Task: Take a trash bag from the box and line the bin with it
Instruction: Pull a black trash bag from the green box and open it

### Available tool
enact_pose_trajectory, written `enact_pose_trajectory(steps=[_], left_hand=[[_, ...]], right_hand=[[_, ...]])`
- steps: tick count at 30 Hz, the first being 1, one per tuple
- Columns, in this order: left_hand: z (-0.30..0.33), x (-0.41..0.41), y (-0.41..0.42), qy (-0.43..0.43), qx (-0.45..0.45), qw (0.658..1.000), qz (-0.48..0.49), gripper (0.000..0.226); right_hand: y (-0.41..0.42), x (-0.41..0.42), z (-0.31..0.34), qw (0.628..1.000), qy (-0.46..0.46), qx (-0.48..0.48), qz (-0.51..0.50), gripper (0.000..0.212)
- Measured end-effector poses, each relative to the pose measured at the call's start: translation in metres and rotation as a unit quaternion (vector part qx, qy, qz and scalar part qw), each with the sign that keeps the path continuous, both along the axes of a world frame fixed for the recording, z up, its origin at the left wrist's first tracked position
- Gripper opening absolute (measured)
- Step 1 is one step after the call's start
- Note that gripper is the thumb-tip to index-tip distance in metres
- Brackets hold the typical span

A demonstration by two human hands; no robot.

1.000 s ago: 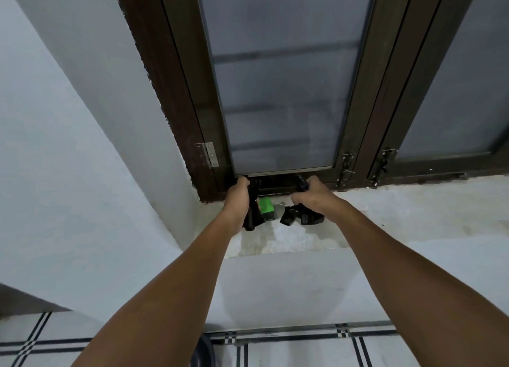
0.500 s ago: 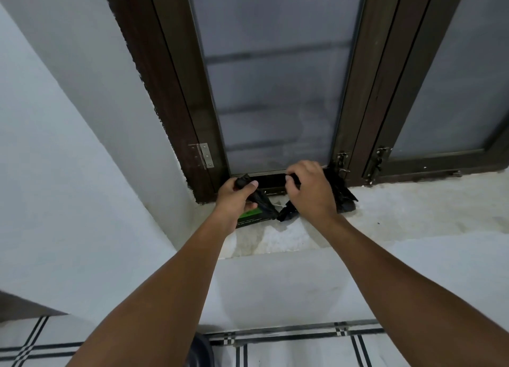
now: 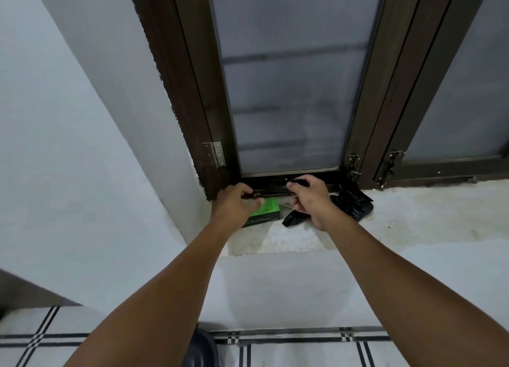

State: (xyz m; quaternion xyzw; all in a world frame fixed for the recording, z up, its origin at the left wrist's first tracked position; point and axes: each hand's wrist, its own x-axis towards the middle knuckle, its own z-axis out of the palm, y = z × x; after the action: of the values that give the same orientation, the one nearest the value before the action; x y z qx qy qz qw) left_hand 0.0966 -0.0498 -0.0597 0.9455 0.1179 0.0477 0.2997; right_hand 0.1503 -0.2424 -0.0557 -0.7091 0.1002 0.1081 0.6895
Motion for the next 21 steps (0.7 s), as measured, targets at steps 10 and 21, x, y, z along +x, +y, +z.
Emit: enact_pose_trajectory(steps=[10,21], left_hand=[[-0.027,-0.007,0.026,0.027,0.152,0.984,-0.093,0.059],[-0.011,-0.007,0.017,-0.03,-0.023,0.996,-0.082,0.053]], right_hand=[[-0.012,0.0,0.002,0.991,-0.036,-0.127,-0.032,0.013],[0.01,0.001,0.018,0.998,-0.032,-0.054,-0.006,0.012]])
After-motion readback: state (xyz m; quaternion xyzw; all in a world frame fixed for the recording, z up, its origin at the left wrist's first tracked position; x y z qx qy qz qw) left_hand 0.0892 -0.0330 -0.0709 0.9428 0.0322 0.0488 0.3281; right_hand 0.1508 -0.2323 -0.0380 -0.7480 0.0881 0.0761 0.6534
